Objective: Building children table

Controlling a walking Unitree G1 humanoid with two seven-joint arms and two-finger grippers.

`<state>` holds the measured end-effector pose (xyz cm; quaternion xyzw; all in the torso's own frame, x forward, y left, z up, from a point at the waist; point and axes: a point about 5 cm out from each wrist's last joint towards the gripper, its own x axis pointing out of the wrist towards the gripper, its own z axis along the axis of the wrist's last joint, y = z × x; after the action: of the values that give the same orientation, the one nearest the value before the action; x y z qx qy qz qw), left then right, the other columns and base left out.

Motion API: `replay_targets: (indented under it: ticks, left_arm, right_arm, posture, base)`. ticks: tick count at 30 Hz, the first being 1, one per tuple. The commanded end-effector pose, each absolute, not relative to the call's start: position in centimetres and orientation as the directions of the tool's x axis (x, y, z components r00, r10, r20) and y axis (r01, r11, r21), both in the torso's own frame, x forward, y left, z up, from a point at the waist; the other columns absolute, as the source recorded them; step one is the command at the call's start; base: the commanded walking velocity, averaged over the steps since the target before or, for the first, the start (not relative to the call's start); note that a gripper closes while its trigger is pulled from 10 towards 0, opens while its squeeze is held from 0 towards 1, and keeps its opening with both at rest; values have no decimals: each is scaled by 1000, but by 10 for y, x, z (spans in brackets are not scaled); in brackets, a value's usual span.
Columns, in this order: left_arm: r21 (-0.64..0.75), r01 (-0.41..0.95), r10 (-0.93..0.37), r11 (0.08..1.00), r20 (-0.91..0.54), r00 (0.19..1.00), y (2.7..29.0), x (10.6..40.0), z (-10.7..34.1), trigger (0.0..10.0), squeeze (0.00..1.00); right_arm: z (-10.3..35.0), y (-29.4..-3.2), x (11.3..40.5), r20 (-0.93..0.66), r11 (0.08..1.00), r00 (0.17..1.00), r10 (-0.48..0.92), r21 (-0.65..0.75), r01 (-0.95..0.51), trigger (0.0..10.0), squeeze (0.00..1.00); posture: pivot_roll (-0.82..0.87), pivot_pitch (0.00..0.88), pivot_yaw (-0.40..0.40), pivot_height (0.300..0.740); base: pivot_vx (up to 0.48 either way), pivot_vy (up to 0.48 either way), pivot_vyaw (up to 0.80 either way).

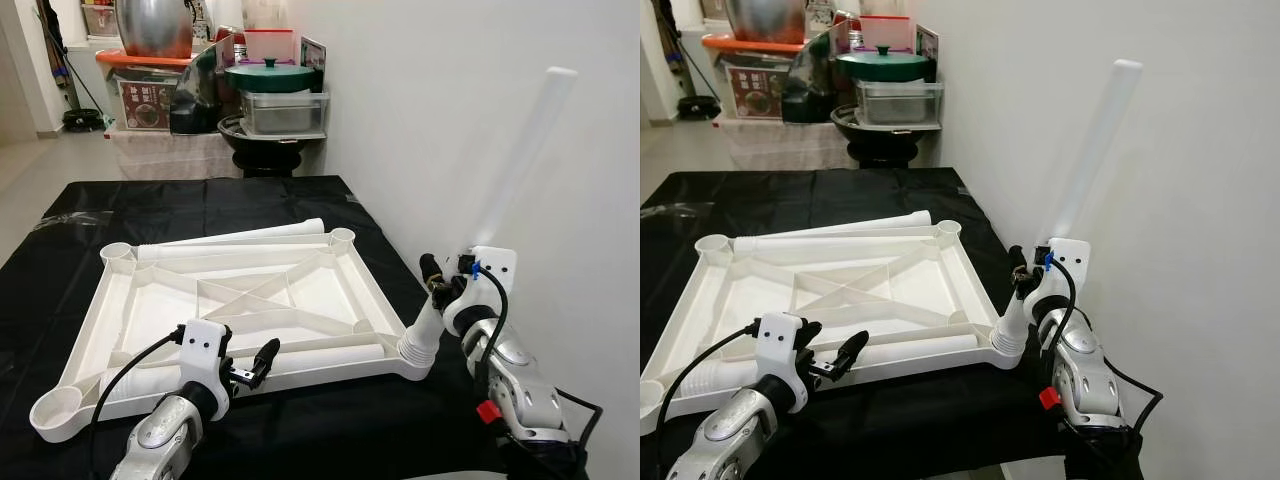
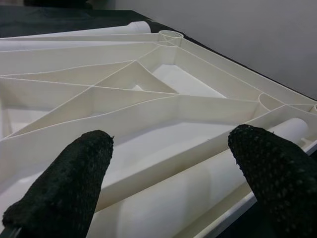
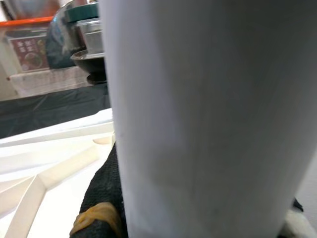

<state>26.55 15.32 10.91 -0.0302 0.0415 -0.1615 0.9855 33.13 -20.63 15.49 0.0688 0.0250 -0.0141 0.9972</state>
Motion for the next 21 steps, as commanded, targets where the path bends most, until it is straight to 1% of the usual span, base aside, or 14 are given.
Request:
replay_targets:
  ticks: [1,4,9,12,17,19,20,21]
  left_arm:
    - [-60,313,-318,948,-93,944,156,265,104,10000,0]
    - [-60,317,-321,947,-91,943,154,266,104,10000,0]
    - [-60,321,-325,945,-90,941,154,266,105,10000,0]
    - [-58,322,-327,945,-91,941,154,266,104,10000,0]
    - [-56,323,-327,945,-92,941,154,266,104,10000,0]
    - [-56,323,-327,945,-93,940,154,265,104,10000,0]
    - [-56,323,-327,945,-93,940,154,265,104,10000,0]
    - [-56,324,-328,945,-93,940,154,265,104,10000,0]
  right_arm:
    - [91,-235,311,-335,977,932,-139,110,185,10000,0]
    - [88,-238,311,-345,973,927,-150,116,200,10000,0]
    - [87,-236,310,-344,976,928,-141,111,189,10000,0]
    - [87,-227,310,-340,982,935,-102,115,149,10000,0]
    - [88,-220,312,-327,988,943,-64,111,106,10000,0]
    - [92,-215,313,-297,995,954,-27,82,54,10000,0]
    - [92,-215,313,-297,995,954,-27,82,54,10000,0]
    - [96,-210,313,-270,998,963,3,66,15,10000,0]
  posture:
    - [5,0,-39,740]
    - [7,0,-39,740]
    - [6,0,-36,740]
    - [9,0,-36,740]
    - [9,0,-36,740]
    - [9,0,-37,740]
    - [9,0,-37,740]
    - [8,0,-37,740]
  base:
    - [0,0,0]
    - [0,0,0]
    - [0,0,0]
    - [0,0,0]
    - [0,0,0]
    - [0,0,0]
    - [0,0,0]
    - [0,0,0]
